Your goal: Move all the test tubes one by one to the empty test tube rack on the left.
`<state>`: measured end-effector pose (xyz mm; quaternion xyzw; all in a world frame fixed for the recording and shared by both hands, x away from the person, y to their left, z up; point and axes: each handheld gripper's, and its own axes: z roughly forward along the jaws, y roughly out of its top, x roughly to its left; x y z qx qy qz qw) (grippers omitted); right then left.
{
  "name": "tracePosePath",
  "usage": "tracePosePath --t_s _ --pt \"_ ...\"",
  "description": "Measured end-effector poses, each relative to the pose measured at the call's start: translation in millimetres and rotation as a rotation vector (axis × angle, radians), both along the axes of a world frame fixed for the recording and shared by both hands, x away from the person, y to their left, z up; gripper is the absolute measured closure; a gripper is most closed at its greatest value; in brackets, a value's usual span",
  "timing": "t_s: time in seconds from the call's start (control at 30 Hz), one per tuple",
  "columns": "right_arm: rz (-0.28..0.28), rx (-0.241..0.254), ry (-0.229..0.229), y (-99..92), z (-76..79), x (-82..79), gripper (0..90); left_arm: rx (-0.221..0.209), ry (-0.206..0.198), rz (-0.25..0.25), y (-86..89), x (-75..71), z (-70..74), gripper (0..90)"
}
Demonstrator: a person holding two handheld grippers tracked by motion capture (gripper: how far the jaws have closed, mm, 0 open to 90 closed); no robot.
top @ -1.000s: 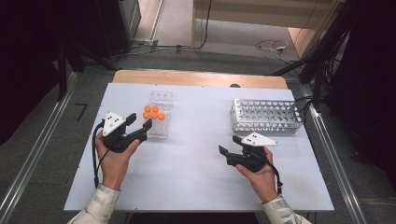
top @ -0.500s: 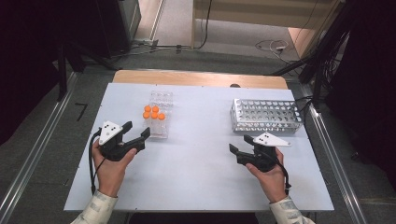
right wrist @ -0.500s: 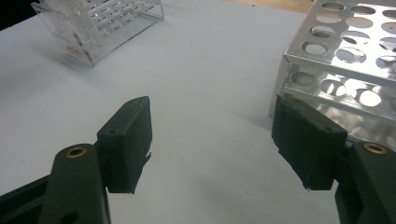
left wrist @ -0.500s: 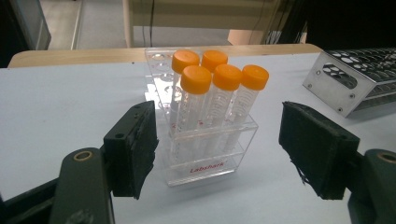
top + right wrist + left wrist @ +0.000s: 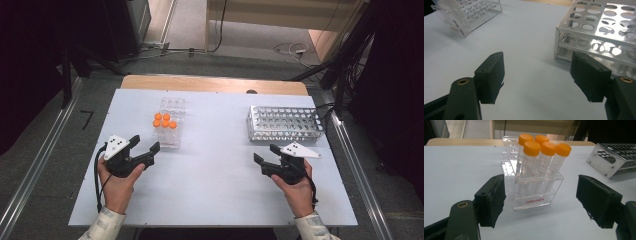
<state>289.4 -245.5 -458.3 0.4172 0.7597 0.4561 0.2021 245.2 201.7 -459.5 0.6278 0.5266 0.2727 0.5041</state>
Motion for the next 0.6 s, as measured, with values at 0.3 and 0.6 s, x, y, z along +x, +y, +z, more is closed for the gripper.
tracePosePath --t_s 0.3,0.6 --pt "-0.014 0.002 0.004 -7.4 -0.6 -1.3 25.7 0.006 0.012 -0.001 -0.9 -4.8 -4.1 22.2" --pt "-0.026 0.001 0.002 -14.0 -0.9 -3.4 25.4 0.009 0.018 0.008 2.6 -8.0 -8.3 21.8"
